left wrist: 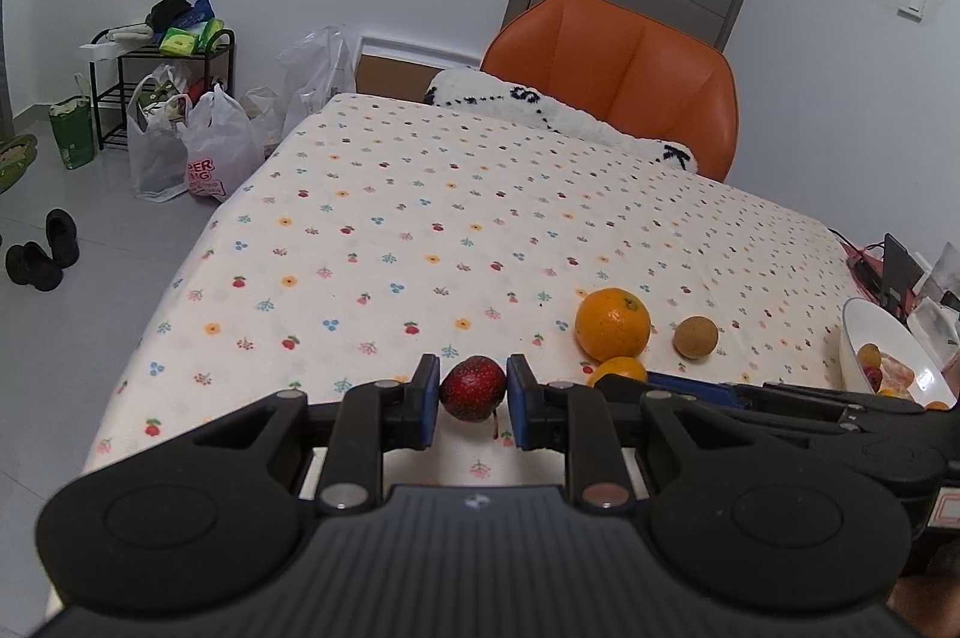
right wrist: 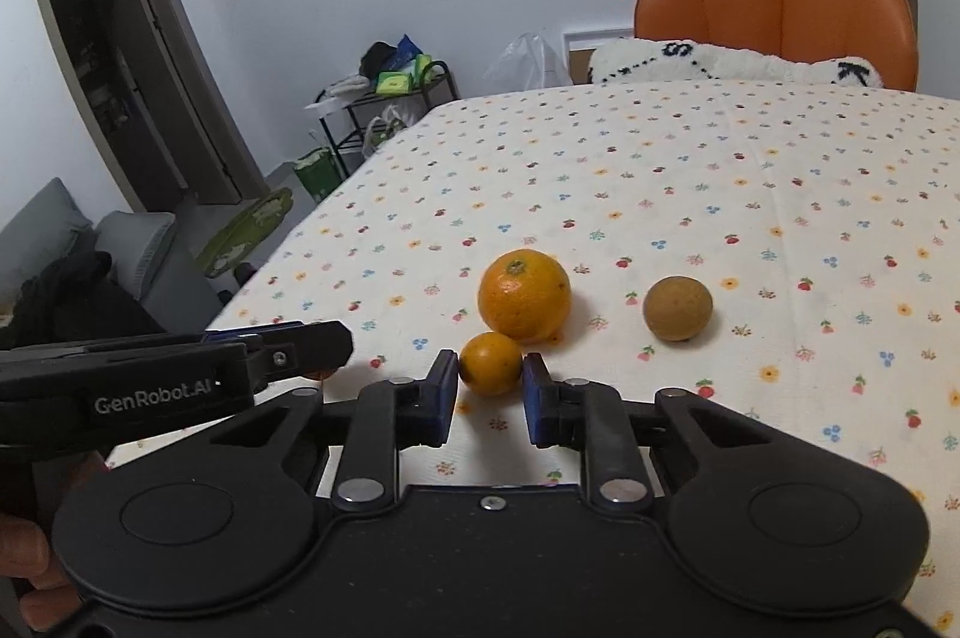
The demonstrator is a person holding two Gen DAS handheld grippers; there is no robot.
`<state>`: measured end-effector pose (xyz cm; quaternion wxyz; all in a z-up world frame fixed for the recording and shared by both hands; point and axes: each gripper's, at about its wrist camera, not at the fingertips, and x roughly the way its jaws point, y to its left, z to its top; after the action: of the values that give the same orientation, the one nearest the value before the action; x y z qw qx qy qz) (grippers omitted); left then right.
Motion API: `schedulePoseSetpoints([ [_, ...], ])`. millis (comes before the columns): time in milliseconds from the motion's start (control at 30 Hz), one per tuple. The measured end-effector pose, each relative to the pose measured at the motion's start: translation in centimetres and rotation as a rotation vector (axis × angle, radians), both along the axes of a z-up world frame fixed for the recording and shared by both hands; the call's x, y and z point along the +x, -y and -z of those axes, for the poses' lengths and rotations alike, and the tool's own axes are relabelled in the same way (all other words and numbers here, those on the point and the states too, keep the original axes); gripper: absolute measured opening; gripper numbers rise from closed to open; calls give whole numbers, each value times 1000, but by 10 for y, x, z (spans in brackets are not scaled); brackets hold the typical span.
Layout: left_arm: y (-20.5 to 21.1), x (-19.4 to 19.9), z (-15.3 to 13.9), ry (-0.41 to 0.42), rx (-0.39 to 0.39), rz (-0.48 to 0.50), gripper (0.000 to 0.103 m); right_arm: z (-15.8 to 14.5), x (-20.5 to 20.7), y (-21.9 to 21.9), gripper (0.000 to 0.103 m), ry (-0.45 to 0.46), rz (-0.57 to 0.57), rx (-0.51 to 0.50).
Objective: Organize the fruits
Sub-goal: 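Grasp a dark red date with the left tool while the right tool grasps a small tangerine, then carry the date with the left tool while the right carries the tangerine, both releasing onto the plate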
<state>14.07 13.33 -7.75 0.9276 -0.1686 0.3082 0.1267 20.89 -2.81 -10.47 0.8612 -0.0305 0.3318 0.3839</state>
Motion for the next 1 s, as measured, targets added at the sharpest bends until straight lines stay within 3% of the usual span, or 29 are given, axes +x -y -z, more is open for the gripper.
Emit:
schedulePoseSetpoints([
  [1000,102,21,-32,72,21,178,22,-42,-18,126,21,111,194,92],
])
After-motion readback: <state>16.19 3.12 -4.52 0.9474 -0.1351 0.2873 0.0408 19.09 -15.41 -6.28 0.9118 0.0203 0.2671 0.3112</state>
